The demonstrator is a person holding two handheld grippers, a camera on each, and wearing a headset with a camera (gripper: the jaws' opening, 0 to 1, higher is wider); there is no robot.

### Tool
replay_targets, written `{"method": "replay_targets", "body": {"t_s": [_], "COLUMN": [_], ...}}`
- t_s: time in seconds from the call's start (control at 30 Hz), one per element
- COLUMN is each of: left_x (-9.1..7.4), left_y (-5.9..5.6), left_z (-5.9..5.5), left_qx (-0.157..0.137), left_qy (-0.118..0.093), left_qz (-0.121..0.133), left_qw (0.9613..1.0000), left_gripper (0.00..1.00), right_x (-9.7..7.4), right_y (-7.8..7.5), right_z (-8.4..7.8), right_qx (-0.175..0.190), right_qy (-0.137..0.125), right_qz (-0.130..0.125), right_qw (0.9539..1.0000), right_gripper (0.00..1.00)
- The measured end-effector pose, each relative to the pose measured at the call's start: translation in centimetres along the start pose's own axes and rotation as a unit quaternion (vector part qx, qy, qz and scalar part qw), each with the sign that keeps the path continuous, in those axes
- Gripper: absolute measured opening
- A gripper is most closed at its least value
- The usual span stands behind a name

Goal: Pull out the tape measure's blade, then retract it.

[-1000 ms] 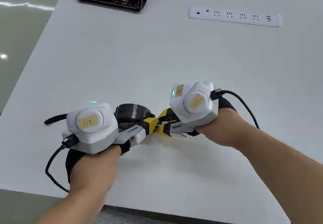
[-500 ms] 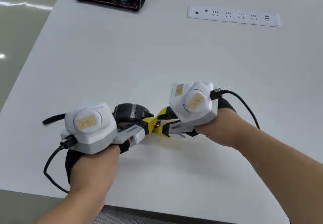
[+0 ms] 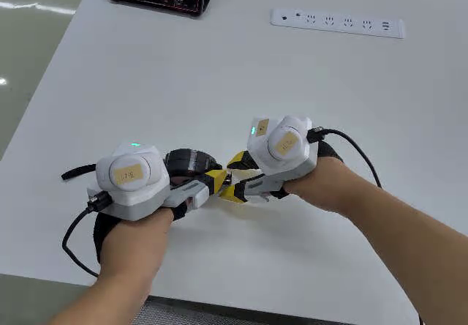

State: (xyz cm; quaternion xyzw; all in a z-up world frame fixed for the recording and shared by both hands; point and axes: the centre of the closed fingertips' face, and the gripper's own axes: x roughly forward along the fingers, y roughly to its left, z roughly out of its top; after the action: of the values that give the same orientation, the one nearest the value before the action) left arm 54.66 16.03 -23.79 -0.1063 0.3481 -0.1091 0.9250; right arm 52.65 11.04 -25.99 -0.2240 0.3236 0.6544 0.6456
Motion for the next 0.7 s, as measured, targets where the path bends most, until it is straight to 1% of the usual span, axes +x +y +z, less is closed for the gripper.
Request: {"method": "replay_targets", "body": {"t_s": [0.07,0.13,0.2,0.27,0.4,0.5,0.57,0.6,0.63,0.7], "left_x": [-0.1,-0.3,-0.4,-0.5,-0.6,-0.7,-0.8,-0.9,-1.0,-1.3], "left_y": [-0.2,-0.2,0.1,0.1,-0.2,-0.2,-0.3,-0.4,-0.5,-0.6], "left_z": [0.0,0.0,0.0,0.0,-0.1,0.0,0.0,0.0,0.1,0.0], "left_qx": [0.005,0.020,0.016,0.015,0.020,0.029,0.036,0.044,0.061,0.073], "left_qy": [0.001,0.002,0.001,0.000,0.006,0.005,0.007,0.007,0.007,0.009], "left_qz": [-0.003,-0.006,-0.005,-0.004,-0.009,-0.012,-0.016,-0.020,-0.023,-0.027], "left_qw": [1.0000,0.9998,0.9999,0.9999,0.9997,0.9995,0.9992,0.9988,0.9978,0.9969], "left_gripper": [0.67,0.68,0.68,0.68,0.67,0.67,0.67,0.68,0.69,0.71], "right_x": [-0.4,-0.7,-1.0,-1.0,-1.1,-1.5,-2.0,-2.2,-2.5,-2.9], "right_y": [0.0,-0.1,-0.1,-0.2,0.0,0.0,0.1,0.1,0.2,0.3], "right_z": [0.1,0.0,0.0,-0.1,-0.1,-0.2,-0.3,-0.3,-0.5,-0.7], "right_qx": [0.001,0.007,0.018,0.023,0.027,0.031,0.037,0.041,0.045,0.051], "right_qy": [-0.005,-0.015,-0.026,-0.027,-0.029,-0.034,-0.041,-0.043,-0.047,-0.053], "right_qz": [-0.005,-0.010,-0.013,-0.014,-0.013,-0.015,-0.019,-0.022,-0.023,-0.028], "right_qw": [1.0000,0.9998,0.9994,0.9993,0.9991,0.9988,0.9983,0.9980,0.9976,0.9969], "right_gripper": [0.30,0.32,0.32,0.32,0.33,0.34,0.36,0.37,0.39,0.42]}}
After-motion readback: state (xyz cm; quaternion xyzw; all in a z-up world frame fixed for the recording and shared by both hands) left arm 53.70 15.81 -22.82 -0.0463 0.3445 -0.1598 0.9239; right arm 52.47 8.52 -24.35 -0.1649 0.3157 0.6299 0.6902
